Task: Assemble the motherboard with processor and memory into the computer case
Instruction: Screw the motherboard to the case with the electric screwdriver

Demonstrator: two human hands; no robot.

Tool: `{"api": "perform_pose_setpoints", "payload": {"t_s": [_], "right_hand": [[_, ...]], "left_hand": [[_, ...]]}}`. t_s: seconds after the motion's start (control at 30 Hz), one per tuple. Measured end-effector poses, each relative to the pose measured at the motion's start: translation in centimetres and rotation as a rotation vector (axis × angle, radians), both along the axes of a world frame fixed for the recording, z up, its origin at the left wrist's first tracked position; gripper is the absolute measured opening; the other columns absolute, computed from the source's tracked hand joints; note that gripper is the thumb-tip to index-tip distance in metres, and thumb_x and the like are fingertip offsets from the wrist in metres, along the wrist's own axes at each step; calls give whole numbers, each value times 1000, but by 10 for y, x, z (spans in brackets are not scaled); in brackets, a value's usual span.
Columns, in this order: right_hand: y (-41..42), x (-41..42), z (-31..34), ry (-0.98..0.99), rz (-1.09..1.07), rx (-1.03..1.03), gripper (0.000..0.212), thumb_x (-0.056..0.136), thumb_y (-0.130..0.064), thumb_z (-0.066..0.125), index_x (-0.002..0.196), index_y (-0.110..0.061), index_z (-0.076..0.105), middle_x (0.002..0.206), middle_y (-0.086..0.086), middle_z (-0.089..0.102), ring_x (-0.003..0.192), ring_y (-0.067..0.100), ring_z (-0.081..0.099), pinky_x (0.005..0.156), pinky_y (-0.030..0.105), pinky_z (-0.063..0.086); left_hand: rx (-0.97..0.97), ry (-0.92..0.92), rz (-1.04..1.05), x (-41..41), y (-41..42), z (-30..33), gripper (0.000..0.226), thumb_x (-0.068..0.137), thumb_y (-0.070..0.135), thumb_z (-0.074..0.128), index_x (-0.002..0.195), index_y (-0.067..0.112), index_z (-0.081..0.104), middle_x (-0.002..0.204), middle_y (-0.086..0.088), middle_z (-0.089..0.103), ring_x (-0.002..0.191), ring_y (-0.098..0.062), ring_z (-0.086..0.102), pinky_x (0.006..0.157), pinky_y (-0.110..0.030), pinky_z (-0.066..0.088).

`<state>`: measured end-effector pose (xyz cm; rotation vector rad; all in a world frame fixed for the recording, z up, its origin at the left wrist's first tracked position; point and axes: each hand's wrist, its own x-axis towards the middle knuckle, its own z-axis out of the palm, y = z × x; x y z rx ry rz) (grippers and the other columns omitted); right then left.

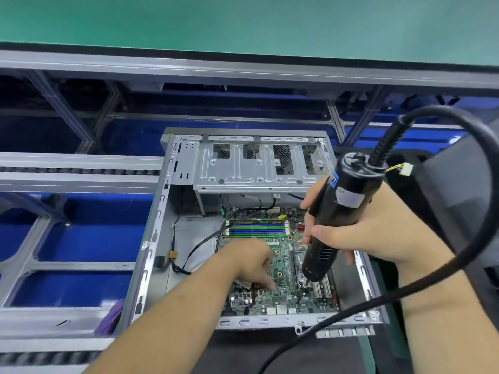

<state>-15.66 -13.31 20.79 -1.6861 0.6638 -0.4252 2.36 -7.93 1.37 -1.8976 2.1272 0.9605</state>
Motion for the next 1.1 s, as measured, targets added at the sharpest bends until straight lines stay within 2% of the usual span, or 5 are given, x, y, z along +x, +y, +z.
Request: {"api": "perform_pose_setpoints", "payload": {"t_s": [0.17,0.33,0.5,0.87,1.1], "right_hand": [[3,-7,1,48,31,16,29,69,-7,76,86,-30,70,74,15,71,73,43,70,36,28,47],[3,-11,-7,204,-33,-81,42,80,-5,83,81,-46,73,65,-8,72,46,0,63,37,17,47],[-1,-13,-8,224,-43,-80,43,82,-6,82,76,-48,72,64,-8,72,43,-1,61,37,15,46],[-11,-24,-28,241,-25,-96,26,81,-7,84,94,-28,73,75,0,75,52,7,68,41,20,51],[-14,-31,-39,242,-19,-109,23,83,-17,85,90,-36,74,74,-4,75,51,3,67,41,15,49]], "left_hand": [[42,59,-2,-8,-3,-1,33,85,51,70,75,24,55,78,5,61,71,-14,53,56,-28,38],[39,-40,-31,-15,-9,0,34,91,45,60,71,20,50,74,0,54,73,-23,52,61,-31,42],[2,-39,-15,-23,-17,-5,32,93,42,56,74,18,54,76,-1,54,72,-22,52,60,-31,38],[-67,62,24,-9,-18,-24,35,93,39,58,65,23,46,66,7,48,64,-15,46,55,-28,36],[-70,41,21,-10,-18,-24,35,94,41,57,67,22,45,70,5,49,68,-17,47,60,-29,38]]}}
